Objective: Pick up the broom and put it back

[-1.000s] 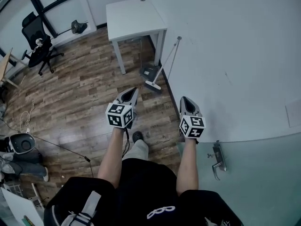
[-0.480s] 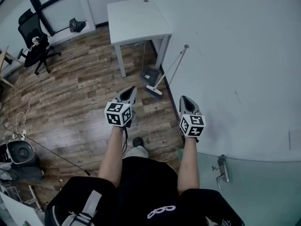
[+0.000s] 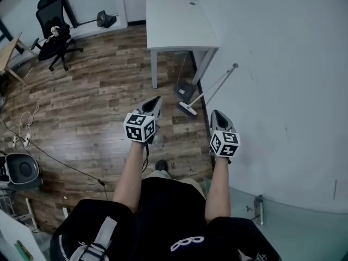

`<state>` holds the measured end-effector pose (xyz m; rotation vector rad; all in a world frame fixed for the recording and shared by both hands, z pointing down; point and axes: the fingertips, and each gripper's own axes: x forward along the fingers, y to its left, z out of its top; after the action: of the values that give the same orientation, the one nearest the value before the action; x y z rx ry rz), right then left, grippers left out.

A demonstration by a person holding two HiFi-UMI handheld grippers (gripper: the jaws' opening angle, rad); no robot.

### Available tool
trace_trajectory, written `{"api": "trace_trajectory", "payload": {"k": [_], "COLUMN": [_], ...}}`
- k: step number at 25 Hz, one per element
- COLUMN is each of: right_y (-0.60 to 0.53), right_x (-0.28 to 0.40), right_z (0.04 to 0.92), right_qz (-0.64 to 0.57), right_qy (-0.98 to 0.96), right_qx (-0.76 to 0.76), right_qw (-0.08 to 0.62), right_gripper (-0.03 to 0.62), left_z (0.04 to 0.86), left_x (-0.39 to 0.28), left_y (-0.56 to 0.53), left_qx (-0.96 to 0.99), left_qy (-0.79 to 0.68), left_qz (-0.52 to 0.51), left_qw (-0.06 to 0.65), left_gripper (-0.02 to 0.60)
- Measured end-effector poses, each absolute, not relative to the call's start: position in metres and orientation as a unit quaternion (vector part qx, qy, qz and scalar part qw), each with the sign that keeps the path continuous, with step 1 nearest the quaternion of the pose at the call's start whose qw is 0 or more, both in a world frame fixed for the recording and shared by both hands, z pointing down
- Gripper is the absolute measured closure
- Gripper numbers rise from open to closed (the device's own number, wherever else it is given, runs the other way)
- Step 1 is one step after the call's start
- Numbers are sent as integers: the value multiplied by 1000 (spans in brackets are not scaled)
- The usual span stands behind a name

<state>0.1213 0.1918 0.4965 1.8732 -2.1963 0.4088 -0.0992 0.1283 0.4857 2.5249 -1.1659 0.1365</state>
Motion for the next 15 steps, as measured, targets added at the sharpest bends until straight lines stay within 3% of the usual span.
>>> {"api": "trace_trajectory", "payload": {"k": [15], "right_y": [142], "right_x": [135], "right_z": [511], "right_qz": [154], "right_qy": [-739], "right_qx": [649], "right_qw": [94], "right_gripper": [569], "left_z": [491], "left_x": [-94], "left_y": [88], "left_qx": [899], "left_qy": [-403], "left_qz": [70], "left_qw": [159], "left_gripper": [571]}}
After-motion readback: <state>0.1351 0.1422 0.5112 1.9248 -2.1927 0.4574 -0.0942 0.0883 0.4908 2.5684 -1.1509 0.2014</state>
